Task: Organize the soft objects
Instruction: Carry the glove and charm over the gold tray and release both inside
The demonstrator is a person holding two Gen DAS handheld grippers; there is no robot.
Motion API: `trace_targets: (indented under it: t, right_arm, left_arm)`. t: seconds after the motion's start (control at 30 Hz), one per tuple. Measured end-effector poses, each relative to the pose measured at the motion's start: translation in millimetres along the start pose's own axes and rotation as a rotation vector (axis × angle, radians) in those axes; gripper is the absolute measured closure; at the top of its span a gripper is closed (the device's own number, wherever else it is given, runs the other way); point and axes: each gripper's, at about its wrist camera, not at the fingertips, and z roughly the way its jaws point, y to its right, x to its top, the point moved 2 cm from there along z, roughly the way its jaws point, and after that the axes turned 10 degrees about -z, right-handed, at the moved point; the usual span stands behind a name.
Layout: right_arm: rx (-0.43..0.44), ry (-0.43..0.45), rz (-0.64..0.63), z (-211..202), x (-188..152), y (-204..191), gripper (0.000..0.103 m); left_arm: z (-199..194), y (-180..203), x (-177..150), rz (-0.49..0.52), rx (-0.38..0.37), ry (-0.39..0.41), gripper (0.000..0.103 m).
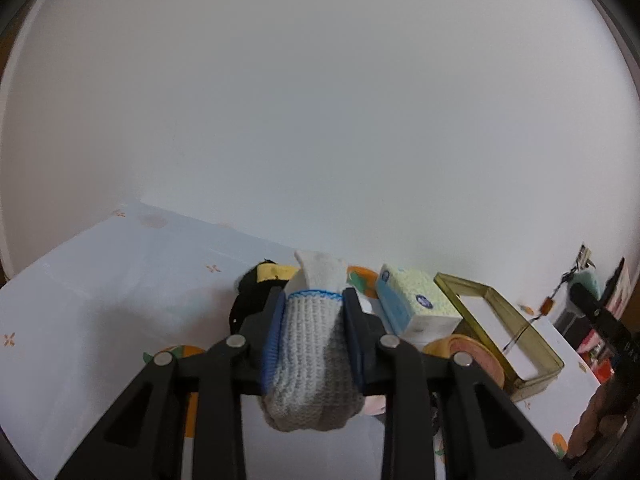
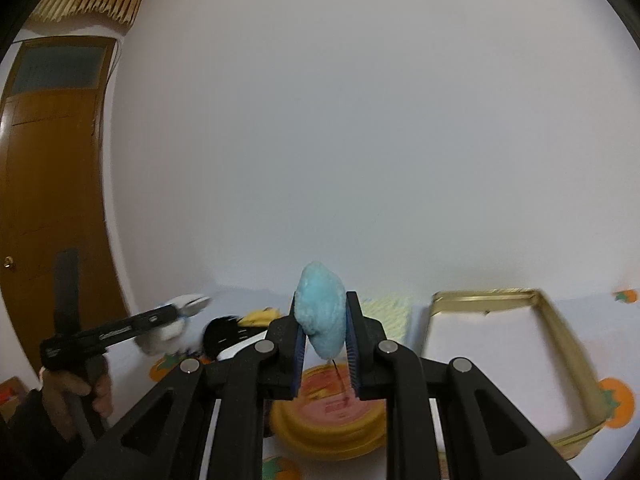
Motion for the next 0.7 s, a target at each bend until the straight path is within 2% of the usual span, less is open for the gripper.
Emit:
trace_targets:
  t: [0.1, 0.23, 0.33, 0.43, 0.57, 0.63, 0.7]
  right_arm:
    - [-0.071, 0.029, -0.016, -6.1, 0.8, 23.3, 0.084]
    - [-0.189, 0.042, -0.058, -20.7, -1.4, 53.9, 0.084]
    - [-0.262, 0.034, -0.074, -30.1, -3.6, 75.5, 0.084]
    - [-0.335, 0.006, -0.072, -32.6, -10.7, 109.0, 0.084]
    - [-0.369, -0.030, -0.030, -37.2, -18.2, 140.7, 0.084]
    - [-0.384, -0.051, -0.031, -42.0, -20.7, 149.7, 0.084]
    - [-0.386, -0.071, -0.034, -25.9, -19.7, 160.9, 0.084]
  left_arm:
    - [0.3, 13.1, -5.0, 0.018, 0.012, 0.018, 0.076]
    - [5.3, 39.3, -8.7, 0.026, -0.019, 0.014, 0.076]
    - [17.7, 72.8, -12.6, 0.042, -0.036, 0.015, 0.076]
    - [39.4, 103.8, -18.6, 0.074, -0.073, -0.017, 0.076]
    - [66.3, 156.2, -34.1, 0.147, -0.142, -0.075, 0.076]
    - [75.5, 177.5, -43.2, 0.181, -0.153, -0.089, 0.076]
    - [95.0, 201.4, -55.5, 0.215, -0.169, -0.109, 0.076]
